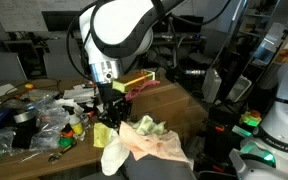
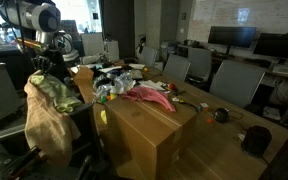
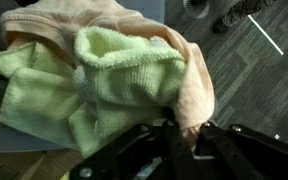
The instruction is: Remove all the clothes from the top of the box except the pink cloth and hang them on the chair
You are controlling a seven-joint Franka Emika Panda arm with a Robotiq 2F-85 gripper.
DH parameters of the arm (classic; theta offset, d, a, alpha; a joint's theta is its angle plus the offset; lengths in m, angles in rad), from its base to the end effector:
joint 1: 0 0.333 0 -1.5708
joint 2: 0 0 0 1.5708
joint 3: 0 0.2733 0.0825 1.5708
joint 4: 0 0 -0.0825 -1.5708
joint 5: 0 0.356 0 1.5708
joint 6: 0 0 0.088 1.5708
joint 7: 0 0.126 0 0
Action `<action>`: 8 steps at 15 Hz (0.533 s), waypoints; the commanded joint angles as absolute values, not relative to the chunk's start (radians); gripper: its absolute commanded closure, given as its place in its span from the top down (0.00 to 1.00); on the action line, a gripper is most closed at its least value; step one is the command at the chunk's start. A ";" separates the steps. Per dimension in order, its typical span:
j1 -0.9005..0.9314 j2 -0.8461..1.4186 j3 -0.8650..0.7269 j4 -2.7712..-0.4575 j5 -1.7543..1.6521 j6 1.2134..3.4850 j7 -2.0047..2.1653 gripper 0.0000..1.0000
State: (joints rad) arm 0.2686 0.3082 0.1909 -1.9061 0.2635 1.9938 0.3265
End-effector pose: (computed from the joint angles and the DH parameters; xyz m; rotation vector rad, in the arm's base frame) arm 0.4903 0.2632 0.2850 -2.9257 0.0069 0.4577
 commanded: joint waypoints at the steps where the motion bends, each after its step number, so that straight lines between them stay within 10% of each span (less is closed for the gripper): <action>1: 0.323 0.361 0.204 -1.804 0.196 1.994 0.400 0.05; 8: 0.422 0.422 0.215 -1.702 0.063 1.973 0.457 0.05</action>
